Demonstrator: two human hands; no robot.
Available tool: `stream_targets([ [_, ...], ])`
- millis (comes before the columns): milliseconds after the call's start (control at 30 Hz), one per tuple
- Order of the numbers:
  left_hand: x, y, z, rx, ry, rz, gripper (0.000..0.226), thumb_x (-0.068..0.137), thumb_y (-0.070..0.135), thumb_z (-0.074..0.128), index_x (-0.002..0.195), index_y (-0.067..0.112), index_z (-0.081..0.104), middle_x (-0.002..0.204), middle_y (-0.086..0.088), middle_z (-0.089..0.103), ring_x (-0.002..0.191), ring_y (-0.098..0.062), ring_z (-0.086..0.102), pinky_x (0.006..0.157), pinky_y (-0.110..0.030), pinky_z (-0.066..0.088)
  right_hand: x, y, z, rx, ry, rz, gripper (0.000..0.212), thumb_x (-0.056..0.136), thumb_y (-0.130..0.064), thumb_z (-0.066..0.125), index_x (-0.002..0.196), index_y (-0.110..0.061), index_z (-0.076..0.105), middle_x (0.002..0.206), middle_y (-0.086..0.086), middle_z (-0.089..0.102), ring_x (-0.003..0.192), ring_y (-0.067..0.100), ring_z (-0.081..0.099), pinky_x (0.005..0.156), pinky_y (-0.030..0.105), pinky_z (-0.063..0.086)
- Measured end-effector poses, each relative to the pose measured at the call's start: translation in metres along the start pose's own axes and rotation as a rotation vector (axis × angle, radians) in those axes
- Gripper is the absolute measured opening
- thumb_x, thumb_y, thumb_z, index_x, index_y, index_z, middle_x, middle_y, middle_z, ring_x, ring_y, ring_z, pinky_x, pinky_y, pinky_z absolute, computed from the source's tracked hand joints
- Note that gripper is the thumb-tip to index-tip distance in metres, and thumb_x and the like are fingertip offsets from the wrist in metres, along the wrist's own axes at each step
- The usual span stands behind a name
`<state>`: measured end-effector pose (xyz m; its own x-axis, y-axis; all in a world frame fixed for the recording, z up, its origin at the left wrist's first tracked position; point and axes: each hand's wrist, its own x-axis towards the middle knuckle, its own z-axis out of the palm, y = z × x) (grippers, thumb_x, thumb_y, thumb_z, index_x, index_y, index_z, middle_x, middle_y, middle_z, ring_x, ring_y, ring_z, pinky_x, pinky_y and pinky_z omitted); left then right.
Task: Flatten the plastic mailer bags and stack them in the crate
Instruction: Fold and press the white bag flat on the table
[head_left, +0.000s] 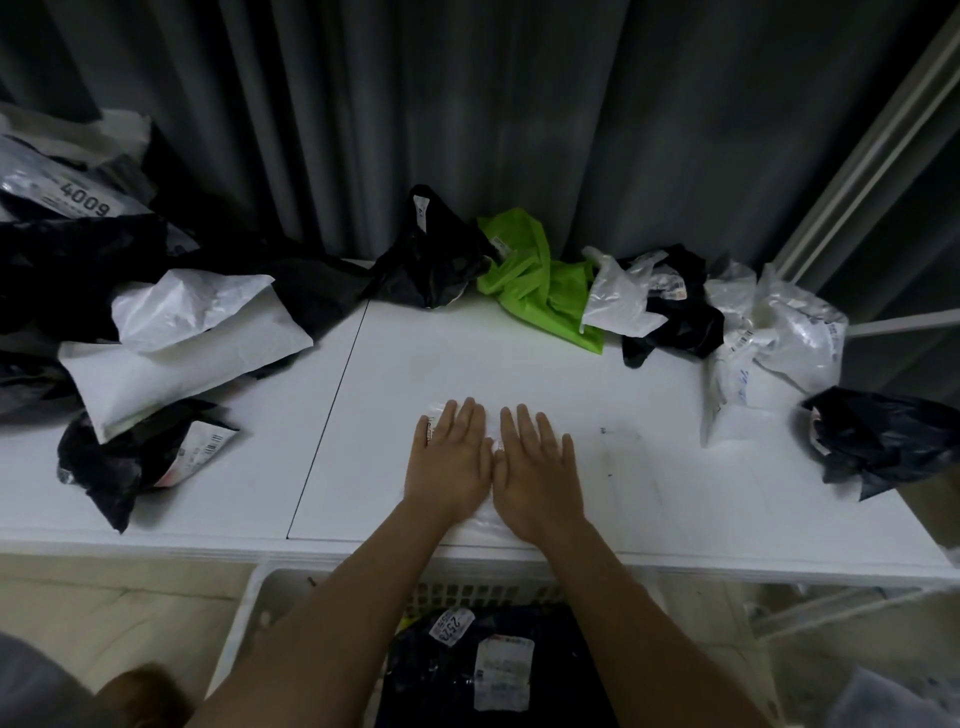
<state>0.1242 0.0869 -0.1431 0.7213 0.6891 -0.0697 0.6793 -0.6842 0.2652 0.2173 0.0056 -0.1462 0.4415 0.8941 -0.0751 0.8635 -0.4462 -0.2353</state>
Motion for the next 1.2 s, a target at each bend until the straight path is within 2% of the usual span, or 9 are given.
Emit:
stream_targets([
  [100, 0.000, 0.001, 0.000, 0.031, -0.010, -0.007, 0.055, 0.103, 0.037, 0.012, 0.153, 0.018, -0.002, 0.161, -0.001, -0.006, 0.148, -0.018, -0.010, 0.119, -0.043, -0.004, 0.001, 0.001, 0.000, -0.005, -0.028, 0.026, 0.058, 0.098, -0.044, 0.000, 0.153, -0.025, -0.008, 0.161, -0.001, -0.013, 0.147, 0.020, -0.013, 0.119, 0.045, -0.006],
  [200, 0.000, 0.002, 0.000, 0.023, -0.016, -0.021, 0.056, 0.103, 0.039, 0.012, 0.153, 0.019, -0.005, 0.161, -0.002, -0.009, 0.147, -0.019, -0.012, 0.119, -0.044, -0.006, 0.000, 0.003, 0.000, 0.021, -0.043, 0.048, 0.055, 0.103, -0.039, 0.010, 0.152, -0.027, -0.010, 0.160, -0.001, -0.016, 0.147, 0.020, -0.017, 0.119, 0.046, -0.007],
  [433, -0.004, 0.012, 0.000, -0.022, -0.048, -0.156, 0.057, 0.104, 0.038, 0.013, 0.152, 0.014, -0.005, 0.160, -0.005, -0.012, 0.147, -0.022, -0.015, 0.117, -0.048, -0.007, -0.002, 0.004, 0.002, 0.098, -0.089, 0.163, 0.058, 0.102, -0.043, 0.012, 0.151, -0.028, -0.014, 0.160, 0.004, -0.017, 0.146, 0.022, -0.018, 0.117, 0.045, -0.009],
  [633, -0.004, 0.008, 0.005, 0.216, -0.023, 0.047, 0.057, 0.103, 0.038, 0.011, 0.153, 0.014, -0.004, 0.160, -0.005, -0.009, 0.147, -0.022, -0.011, 0.118, -0.046, -0.004, -0.001, 0.004, 0.001, 0.037, -0.125, 0.141, 0.058, 0.102, -0.042, 0.008, 0.150, -0.023, -0.019, 0.157, 0.004, -0.026, 0.144, 0.021, -0.025, 0.116, 0.049, -0.014],
  [767, -0.005, 0.008, 0.006, 0.151, -0.074, 0.008, 0.056, 0.102, 0.036, 0.011, 0.153, 0.017, -0.005, 0.160, -0.002, -0.010, 0.147, -0.019, -0.012, 0.118, -0.043, -0.007, -0.008, 0.006, 0.005, -0.032, -0.069, 0.049, 0.066, 0.089, -0.047, -0.008, 0.150, -0.023, -0.017, 0.157, 0.000, -0.025, 0.144, 0.019, -0.025, 0.116, 0.047, -0.016],
  [900, -0.006, 0.011, 0.010, 0.112, -0.039, -0.056, 0.057, 0.102, 0.036, 0.013, 0.153, 0.018, -0.005, 0.160, -0.003, -0.010, 0.147, -0.020, -0.012, 0.118, -0.045, -0.007, -0.012, 0.007, 0.005, -0.096, -0.067, 0.002, 0.076, 0.081, -0.053, -0.020, 0.150, -0.021, -0.017, 0.158, 0.003, -0.024, 0.144, 0.020, -0.024, 0.114, 0.045, -0.019],
  [1000, -0.006, 0.010, 0.011, 0.129, -0.040, -0.053, 0.057, 0.102, 0.038, 0.012, 0.153, 0.019, -0.006, 0.160, -0.004, -0.011, 0.147, -0.021, -0.011, 0.118, -0.046, -0.005, -0.003, 0.010, -0.005, -0.168, -0.106, -0.040, 0.061, 0.100, -0.044, 0.004, 0.153, -0.016, -0.007, 0.159, 0.007, -0.018, 0.146, 0.021, -0.020, 0.116, 0.044, -0.016],
  [1067, -0.005, 0.010, 0.011, 0.160, -0.055, -0.039, 0.057, 0.102, 0.039, 0.011, 0.153, 0.020, -0.006, 0.160, -0.004, -0.012, 0.147, -0.022, -0.011, 0.118, -0.046, -0.003, 0.003, 0.010, -0.010, -0.135, -0.113, -0.099, 0.057, 0.103, -0.037, 0.014, 0.154, -0.017, -0.002, 0.160, 0.006, -0.013, 0.147, 0.020, -0.016, 0.117, 0.041, -0.013],
  [1200, 0.002, 0.004, 0.003, 0.232, -0.087, 0.033, 0.058, 0.101, 0.041, 0.011, 0.153, 0.019, -0.005, 0.160, -0.006, -0.013, 0.147, -0.023, -0.013, 0.119, -0.045, -0.003, 0.001, 0.012, 0.003, -0.005, -0.056, -0.058, 0.056, 0.101, -0.039, 0.009, 0.154, -0.024, 0.000, 0.161, 0.001, -0.010, 0.147, 0.019, -0.014, 0.118, 0.040, -0.011],
])
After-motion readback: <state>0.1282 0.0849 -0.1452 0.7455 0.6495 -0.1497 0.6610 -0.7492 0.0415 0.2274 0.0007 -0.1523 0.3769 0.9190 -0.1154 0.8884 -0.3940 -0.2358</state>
